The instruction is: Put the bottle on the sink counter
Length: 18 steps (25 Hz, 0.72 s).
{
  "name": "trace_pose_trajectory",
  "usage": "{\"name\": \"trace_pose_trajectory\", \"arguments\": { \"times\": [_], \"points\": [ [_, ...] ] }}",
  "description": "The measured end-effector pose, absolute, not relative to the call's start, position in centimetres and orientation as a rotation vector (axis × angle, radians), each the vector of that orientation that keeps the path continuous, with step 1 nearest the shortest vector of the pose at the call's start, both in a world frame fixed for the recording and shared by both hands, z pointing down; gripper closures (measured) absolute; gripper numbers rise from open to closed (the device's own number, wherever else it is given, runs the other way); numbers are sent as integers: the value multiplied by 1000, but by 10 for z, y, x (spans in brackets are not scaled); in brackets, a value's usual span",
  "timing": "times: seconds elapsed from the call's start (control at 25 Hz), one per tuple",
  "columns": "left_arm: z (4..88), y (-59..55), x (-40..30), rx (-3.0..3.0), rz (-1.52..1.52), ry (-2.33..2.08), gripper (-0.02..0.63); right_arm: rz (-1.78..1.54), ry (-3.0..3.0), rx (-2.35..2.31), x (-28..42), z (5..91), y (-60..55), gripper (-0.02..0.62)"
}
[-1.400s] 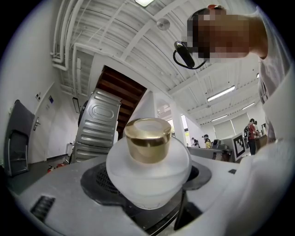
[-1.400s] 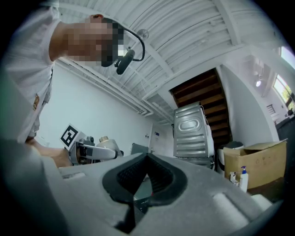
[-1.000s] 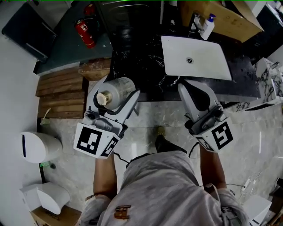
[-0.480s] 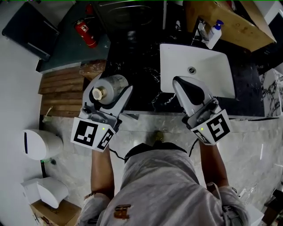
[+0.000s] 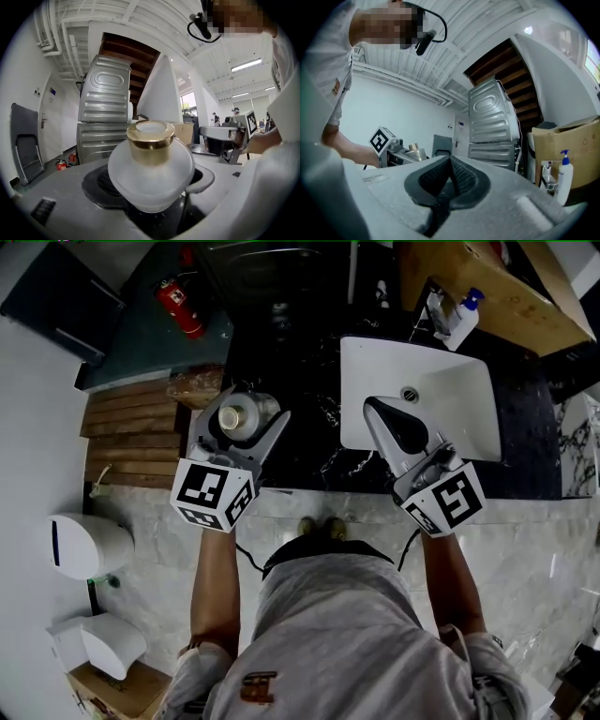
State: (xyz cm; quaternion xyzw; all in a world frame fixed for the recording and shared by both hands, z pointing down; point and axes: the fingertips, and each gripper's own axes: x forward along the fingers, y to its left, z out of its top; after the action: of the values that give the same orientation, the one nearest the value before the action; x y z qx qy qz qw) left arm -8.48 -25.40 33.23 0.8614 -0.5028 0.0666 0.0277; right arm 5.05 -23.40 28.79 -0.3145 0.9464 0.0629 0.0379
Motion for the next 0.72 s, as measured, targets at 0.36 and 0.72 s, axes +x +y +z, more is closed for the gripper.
{"name": "trace_pose_trajectory", "arguments": {
  "times": [0.36,0.72],
  "points": [
    [395,-284,-85,2598,392,-1437,273,161,2908,-1027,39,300,-255,595],
    [454,-303,-85,2505,602,-1331,273,131,2911,-1072,37,313,-266,595]
  ]
}}
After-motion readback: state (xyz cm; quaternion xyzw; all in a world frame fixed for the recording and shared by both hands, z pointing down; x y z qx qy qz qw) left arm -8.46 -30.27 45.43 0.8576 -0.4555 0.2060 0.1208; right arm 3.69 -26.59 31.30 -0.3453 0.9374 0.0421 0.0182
